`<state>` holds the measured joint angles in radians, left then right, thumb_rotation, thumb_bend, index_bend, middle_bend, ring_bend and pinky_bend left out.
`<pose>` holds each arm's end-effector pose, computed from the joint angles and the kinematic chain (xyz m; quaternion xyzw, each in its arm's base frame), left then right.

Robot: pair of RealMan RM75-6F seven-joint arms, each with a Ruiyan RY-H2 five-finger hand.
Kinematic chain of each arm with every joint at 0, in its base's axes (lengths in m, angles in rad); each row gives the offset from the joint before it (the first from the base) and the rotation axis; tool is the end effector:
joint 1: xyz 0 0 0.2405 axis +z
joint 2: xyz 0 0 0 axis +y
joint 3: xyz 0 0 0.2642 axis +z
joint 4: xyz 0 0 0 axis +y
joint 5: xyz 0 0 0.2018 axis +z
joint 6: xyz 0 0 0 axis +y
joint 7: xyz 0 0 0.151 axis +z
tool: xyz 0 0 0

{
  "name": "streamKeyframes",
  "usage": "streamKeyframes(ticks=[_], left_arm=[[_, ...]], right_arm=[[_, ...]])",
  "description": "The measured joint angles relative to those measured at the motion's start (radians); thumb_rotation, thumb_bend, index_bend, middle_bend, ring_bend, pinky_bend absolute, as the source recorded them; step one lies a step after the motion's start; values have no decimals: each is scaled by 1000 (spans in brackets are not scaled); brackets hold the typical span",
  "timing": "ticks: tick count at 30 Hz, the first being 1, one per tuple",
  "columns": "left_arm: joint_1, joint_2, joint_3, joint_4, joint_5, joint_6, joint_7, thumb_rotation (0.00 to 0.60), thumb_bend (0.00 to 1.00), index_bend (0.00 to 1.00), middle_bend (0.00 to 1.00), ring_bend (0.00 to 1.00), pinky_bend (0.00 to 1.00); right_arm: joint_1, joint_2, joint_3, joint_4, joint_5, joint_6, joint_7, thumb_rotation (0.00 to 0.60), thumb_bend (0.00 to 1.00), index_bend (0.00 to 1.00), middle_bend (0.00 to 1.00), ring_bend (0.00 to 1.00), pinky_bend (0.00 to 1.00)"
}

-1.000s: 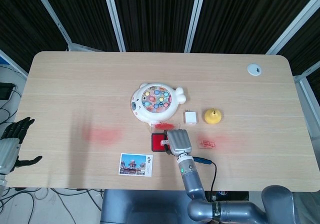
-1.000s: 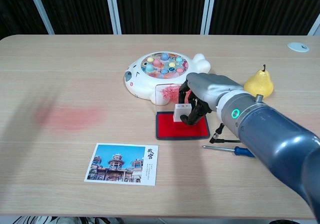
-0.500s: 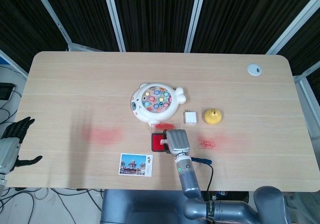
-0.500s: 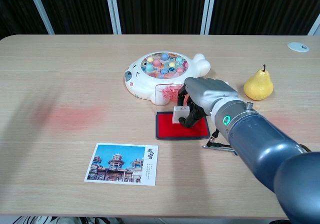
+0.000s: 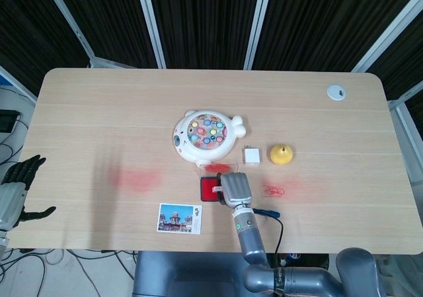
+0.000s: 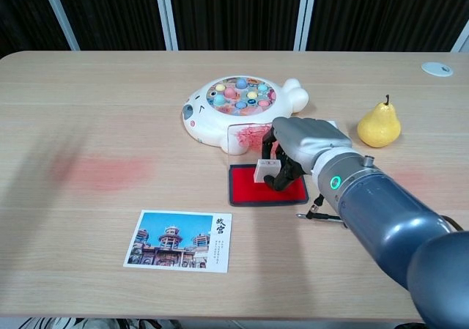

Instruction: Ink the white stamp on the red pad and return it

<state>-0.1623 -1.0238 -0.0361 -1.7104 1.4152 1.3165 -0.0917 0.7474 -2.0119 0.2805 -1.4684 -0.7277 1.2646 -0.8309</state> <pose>-0.3095 0.2057 0.1713 -0.5964 -0.4640 -0.3698 0.5406 -0.0937 -0.3010 -0.1090 0.6755 -0.4698 0.3145 0.4733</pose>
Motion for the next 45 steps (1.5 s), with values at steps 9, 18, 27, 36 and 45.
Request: streamKeyframes(ticks=[9,18,27,36,45], left_arm=[[-1,-1,0,0,0,1,1,600,0,0,0,0,0],[-1,0,0,0,-2,-1,-3,600,0,0,0,0,0],[-2,1,-1,1,-2,-2,-6,600,0,0,0,0,0],[-2,0,0,2,-1,0,-5,600,0,0,0,0,0],[-1,-2,0,2,-4,1,5,600,0,0,0,0,0]], right_arm=[[5,10,17,-31,-14,14,-9,600,691,794,677,539,523],[7,4,19,-21,1,14,-19,600,691,794,677,539,523],[3,-10,7,17,15,2,-21,600,691,794,677,539,523],[-4,-15,-5,34,20,-5,-22,600,693,794,677,539,523],[-8,4,5,-4,2,13,-24,600,693,793,677,539,523]])
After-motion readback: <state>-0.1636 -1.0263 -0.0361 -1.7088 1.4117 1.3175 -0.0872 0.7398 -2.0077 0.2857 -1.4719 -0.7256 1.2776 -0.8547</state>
